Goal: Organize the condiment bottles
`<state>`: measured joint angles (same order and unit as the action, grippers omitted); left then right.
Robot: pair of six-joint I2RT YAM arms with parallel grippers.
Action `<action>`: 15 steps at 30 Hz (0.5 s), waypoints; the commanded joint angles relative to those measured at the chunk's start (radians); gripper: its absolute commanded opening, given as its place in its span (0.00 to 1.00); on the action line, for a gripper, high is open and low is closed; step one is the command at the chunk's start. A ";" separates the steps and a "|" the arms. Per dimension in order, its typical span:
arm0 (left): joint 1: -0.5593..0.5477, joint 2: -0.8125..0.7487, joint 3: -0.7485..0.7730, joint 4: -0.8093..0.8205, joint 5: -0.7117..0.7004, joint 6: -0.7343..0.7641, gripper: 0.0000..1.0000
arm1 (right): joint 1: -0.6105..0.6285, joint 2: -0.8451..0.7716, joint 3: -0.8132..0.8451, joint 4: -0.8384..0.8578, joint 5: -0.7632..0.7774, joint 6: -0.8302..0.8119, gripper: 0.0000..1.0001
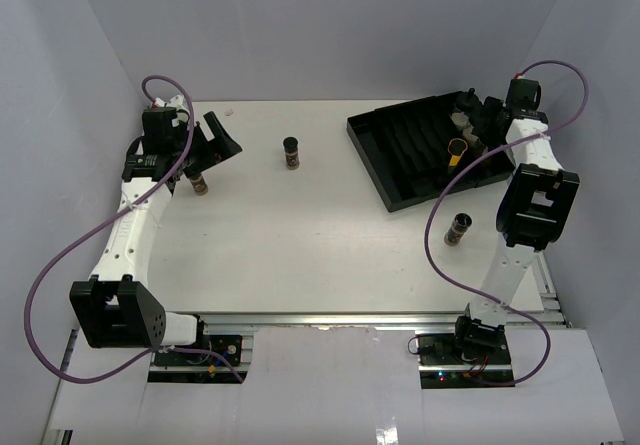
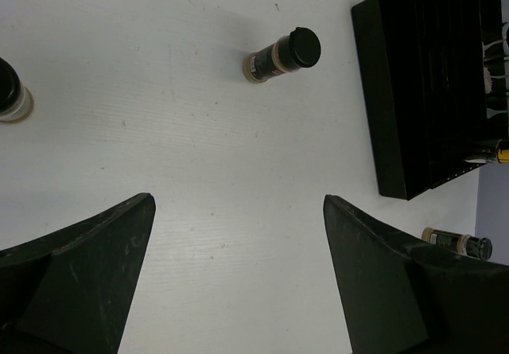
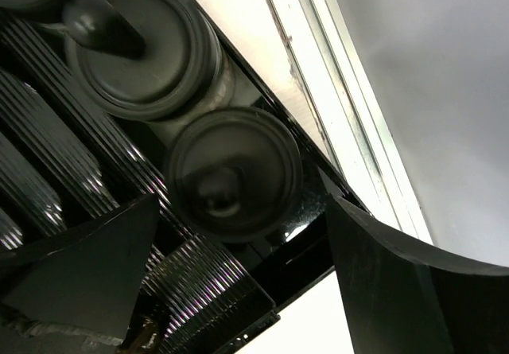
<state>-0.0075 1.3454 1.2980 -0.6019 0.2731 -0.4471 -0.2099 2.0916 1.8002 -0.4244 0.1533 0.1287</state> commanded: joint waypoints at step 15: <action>0.006 -0.054 -0.118 0.014 -0.093 0.026 0.95 | 0.255 -0.546 -0.249 -0.065 -0.012 -0.048 0.90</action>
<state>-0.0078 1.3330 1.2194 -0.5904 0.2434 -0.4180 -0.0401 1.6744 1.6079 -0.5041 0.1610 0.1132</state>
